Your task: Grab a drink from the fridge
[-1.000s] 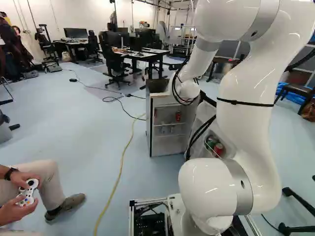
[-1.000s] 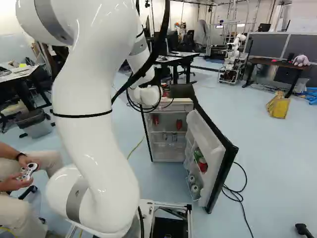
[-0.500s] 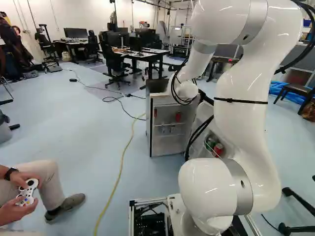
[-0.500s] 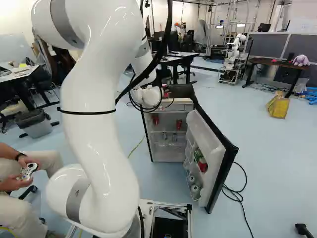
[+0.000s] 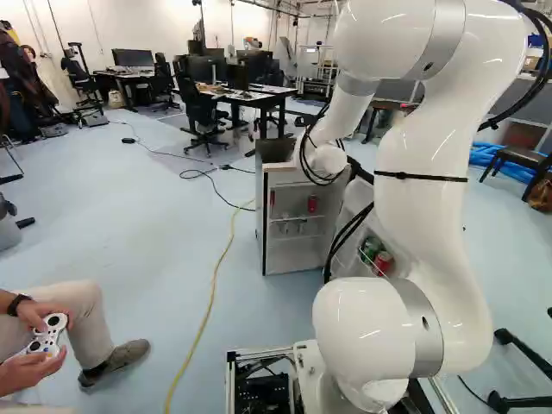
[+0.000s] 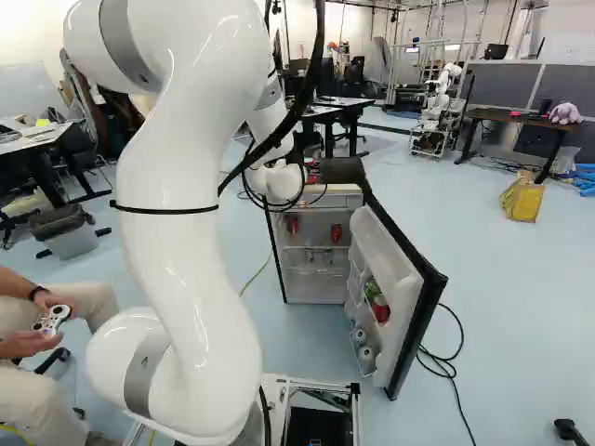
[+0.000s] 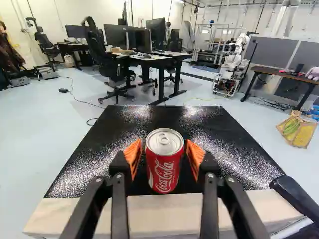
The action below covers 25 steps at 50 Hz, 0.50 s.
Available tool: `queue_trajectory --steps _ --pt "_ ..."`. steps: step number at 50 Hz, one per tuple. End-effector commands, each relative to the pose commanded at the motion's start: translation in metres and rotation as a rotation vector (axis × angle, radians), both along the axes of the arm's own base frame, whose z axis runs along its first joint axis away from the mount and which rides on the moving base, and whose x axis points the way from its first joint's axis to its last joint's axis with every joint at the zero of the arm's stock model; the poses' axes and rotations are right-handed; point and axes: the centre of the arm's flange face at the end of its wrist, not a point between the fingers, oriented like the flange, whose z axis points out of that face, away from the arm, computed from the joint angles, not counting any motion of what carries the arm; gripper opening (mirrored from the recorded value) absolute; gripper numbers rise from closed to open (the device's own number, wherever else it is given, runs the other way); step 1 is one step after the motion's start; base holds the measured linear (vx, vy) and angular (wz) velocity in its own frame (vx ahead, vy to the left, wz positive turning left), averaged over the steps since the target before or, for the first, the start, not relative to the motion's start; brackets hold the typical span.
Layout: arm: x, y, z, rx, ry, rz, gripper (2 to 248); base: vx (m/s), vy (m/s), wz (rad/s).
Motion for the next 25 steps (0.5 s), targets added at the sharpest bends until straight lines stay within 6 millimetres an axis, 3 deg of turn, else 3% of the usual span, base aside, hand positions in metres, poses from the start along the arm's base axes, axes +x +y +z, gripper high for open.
queue_trajectory --steps 1,2,7,8,12,13,25 --pt "0.0 0.0 0.0 0.0 0.0 0.0 133 0.0 0.0 0.0" --pt "0.0 0.0 0.0 0.0 0.0 0.0 167 0.0 0.0 0.0" --pt "0.0 0.0 0.0 0.0 0.0 0.0 167 0.0 0.0 0.0" --pt "0.0 0.0 0.0 0.0 0.0 0.0 202 0.0 0.0 0.0" --pt "-0.003 0.0 0.0 0.0 0.002 0.0 202 0.0 0.0 0.0" --pt "-0.004 0.0 0.0 0.0 0.002 0.0 239 0.0 0.0 0.0" --pt "-0.024 0.003 0.003 0.002 0.014 -0.001 247 0.0 0.0 0.0"
